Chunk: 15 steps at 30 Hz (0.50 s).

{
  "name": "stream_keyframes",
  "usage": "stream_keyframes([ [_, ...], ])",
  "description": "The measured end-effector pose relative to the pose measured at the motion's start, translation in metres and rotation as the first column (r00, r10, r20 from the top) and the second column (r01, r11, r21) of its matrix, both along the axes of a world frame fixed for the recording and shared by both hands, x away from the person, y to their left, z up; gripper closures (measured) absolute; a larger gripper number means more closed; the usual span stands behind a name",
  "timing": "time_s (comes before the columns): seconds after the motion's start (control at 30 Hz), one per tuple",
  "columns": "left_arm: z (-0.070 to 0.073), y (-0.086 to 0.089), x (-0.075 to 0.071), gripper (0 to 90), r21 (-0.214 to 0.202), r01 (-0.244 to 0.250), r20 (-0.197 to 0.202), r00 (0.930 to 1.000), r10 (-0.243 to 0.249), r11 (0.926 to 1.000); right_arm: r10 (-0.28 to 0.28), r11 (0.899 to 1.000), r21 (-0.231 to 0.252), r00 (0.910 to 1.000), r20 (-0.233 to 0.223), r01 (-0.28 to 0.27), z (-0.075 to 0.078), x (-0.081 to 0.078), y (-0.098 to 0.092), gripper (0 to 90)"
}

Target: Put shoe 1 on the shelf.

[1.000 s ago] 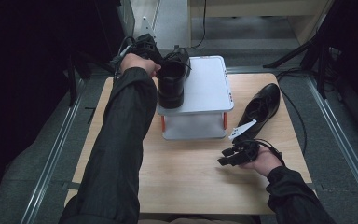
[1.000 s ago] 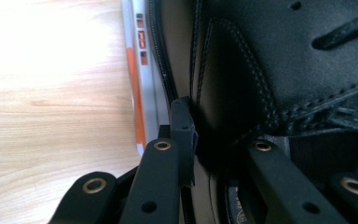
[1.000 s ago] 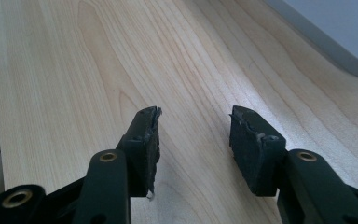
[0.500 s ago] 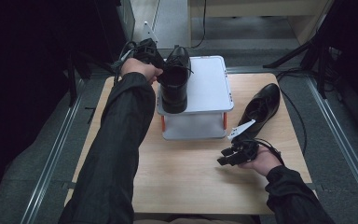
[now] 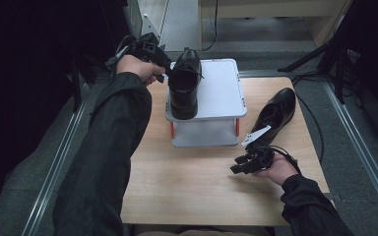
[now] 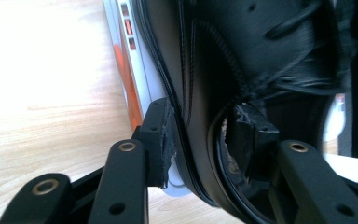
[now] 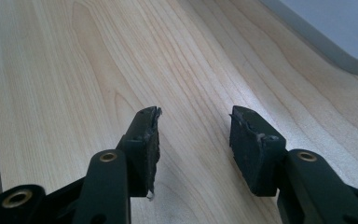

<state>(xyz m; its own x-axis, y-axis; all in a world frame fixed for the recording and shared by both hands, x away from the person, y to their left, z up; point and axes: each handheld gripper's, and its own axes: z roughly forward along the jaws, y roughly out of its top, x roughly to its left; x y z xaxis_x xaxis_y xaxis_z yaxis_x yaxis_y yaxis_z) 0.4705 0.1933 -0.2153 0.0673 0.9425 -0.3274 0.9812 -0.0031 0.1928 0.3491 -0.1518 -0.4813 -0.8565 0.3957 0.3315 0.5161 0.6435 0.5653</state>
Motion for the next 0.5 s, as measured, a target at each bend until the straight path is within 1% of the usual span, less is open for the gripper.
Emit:
stream_keyframes([
  [0.1,0.009,0.009,-0.005,61.1,0.001,-0.003,0.025,0.9997,0.003,1.0000,0.001,1.000,-0.001,1.0000,-0.001,-0.001,0.000,0.000,0.000,53.0],
  [0.13,0.011,0.014,-0.007,61.1,-0.005,-0.005,0.032,0.9995,0.005,1.0000,0.001,1.000,0.000,1.0000,-0.001,-0.001,0.000,0.000,0.000,53.0],
  [0.23,0.014,0.024,-0.012,60.5,0.003,-0.005,0.045,0.9990,0.005,1.0000,0.001,1.000,-0.002,1.0000,-0.002,-0.001,0.000,0.000,0.001,53.0],
  [0.27,0.013,0.028,-0.014,60.4,0.000,-0.003,0.045,0.9990,0.003,1.0000,0.002,1.000,-0.003,1.0000,-0.001,-0.002,0.000,0.000,0.001,53.0],
  [0.33,0.010,0.034,-0.017,59.9,-0.007,-0.005,0.048,0.9988,0.005,1.0000,0.002,1.000,-0.004,1.0000,-0.003,-0.002,0.000,0.000,0.001,53.0],
  [0.47,-0.004,0.043,-0.022,59.8,-0.025,-0.008,0.052,0.9986,0.010,0.9997,0.003,1.000,-0.008,1.0000,-0.004,-0.003,-0.001,0.001,0.002,53.0],
  [0.5,-0.010,0.046,-0.023,59.7,-0.032,-0.006,0.049,0.9988,0.007,0.9995,0.003,1.000,-0.008,1.0000,-0.003,-0.003,-0.001,0.001,0.002,53.0],
])
